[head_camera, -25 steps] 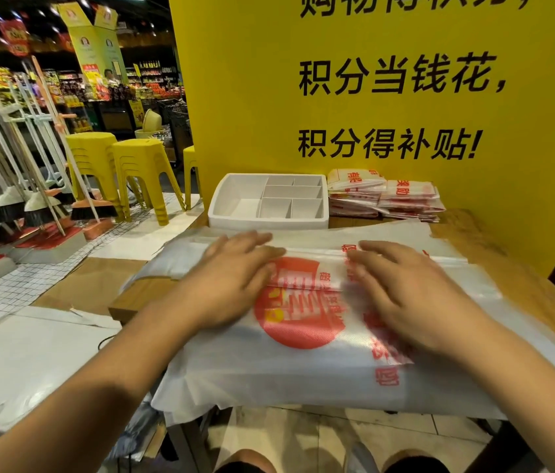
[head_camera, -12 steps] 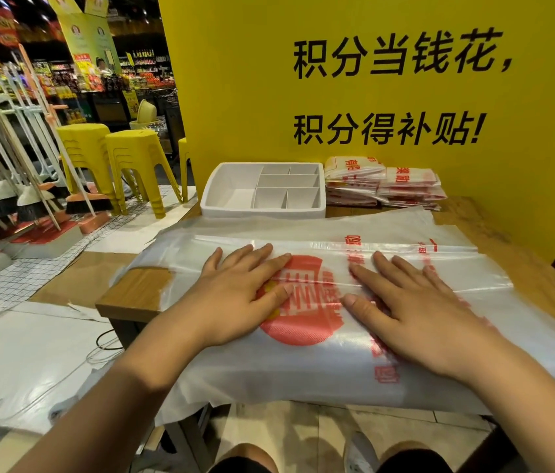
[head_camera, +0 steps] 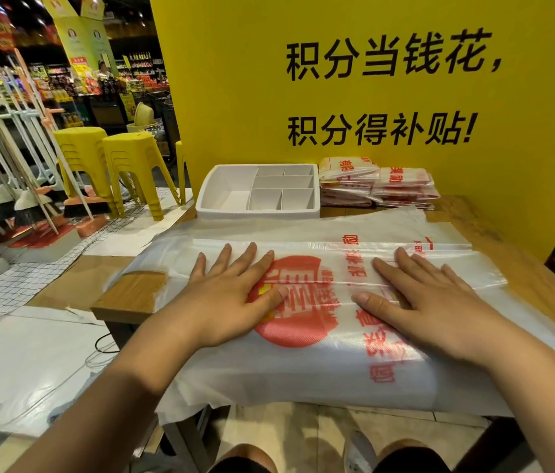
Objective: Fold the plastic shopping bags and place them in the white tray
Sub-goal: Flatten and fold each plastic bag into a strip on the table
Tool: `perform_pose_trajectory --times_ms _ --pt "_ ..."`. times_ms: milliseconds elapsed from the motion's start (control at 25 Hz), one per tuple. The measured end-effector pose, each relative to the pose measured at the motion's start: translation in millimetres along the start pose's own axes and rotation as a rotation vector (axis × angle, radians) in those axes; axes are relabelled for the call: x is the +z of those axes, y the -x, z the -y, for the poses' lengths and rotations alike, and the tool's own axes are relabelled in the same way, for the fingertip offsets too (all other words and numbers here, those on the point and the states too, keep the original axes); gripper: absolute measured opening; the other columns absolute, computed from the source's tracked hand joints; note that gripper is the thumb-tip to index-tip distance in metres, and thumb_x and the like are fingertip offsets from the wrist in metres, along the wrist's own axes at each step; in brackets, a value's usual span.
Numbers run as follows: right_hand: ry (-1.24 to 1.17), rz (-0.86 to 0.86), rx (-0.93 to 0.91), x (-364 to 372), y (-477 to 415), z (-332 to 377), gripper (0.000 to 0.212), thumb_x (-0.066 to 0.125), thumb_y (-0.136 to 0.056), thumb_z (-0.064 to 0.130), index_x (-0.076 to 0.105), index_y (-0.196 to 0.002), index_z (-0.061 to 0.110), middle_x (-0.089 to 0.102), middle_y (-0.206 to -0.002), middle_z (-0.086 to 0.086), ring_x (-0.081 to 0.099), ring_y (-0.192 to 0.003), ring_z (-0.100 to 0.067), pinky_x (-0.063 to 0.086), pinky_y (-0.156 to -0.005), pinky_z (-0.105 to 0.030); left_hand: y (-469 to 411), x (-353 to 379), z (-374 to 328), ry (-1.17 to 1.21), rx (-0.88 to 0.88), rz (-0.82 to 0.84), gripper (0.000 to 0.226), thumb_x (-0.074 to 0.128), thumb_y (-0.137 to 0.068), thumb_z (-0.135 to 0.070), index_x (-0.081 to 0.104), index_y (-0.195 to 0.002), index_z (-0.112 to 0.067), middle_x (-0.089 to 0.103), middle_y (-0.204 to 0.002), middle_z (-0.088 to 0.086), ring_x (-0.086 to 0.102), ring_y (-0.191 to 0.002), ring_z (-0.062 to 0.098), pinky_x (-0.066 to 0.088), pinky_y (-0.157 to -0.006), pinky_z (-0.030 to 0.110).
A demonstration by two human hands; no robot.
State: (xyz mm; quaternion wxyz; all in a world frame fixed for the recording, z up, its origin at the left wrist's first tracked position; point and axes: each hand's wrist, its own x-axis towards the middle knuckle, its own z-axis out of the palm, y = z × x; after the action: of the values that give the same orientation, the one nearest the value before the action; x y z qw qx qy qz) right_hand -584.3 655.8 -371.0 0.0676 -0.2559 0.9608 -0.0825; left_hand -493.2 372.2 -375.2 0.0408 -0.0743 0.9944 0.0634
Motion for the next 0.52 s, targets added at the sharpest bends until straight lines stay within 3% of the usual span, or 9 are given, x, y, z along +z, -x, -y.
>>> perform_pose_trajectory --times_ms 120,400,520 --pt "-0.01 0.03 0.075 -8.0 1.3 -15.1 0.096 0.002 -0.068 0.09 -0.001 -0.155 0.048 -0.015 -0.165 0.007 -0.012 -0.152 -0.012 -0.007 -0.123 -0.037 2.7 -4.3 11.5 0.013 -0.058 0.015 0.1 -0.004 -0.062 -0.096 -0.01 -0.152 -0.053 -0.017 -0.164 -0.013 -0.018 -0.152 0.021 -0.011 -0.122 0.05" --pt "0.038 0.027 0.214 -13.0 3.3 -15.2 0.108 0.001 -0.063 0.094 0.003 -0.157 0.041 -0.008 -0.167 -0.004 -0.007 -0.154 -0.022 -0.005 -0.122 -0.049 2.6 -12.0 11.5 0.002 -0.082 0.043 0.106 0.0 -0.056 -0.098 -0.003 -0.152 -0.055 -0.009 -0.167 -0.007 -0.012 -0.153 0.027 -0.018 -0.119 0.054" --pt "0.143 -0.055 0.127 -24.3 -1.0 -12.8 0.101 0.014 -0.072 0.091 0.02 -0.156 0.034 0.003 -0.167 -0.002 -0.001 -0.154 -0.022 0.001 -0.122 -0.047 -1.4 -22.0 10.6 -0.124 0.0 -0.002 0.096 0.012 -0.073 -0.094 0.008 -0.156 -0.047 0.007 -0.168 0.0 -0.005 -0.154 0.023 -0.019 -0.118 0.053"
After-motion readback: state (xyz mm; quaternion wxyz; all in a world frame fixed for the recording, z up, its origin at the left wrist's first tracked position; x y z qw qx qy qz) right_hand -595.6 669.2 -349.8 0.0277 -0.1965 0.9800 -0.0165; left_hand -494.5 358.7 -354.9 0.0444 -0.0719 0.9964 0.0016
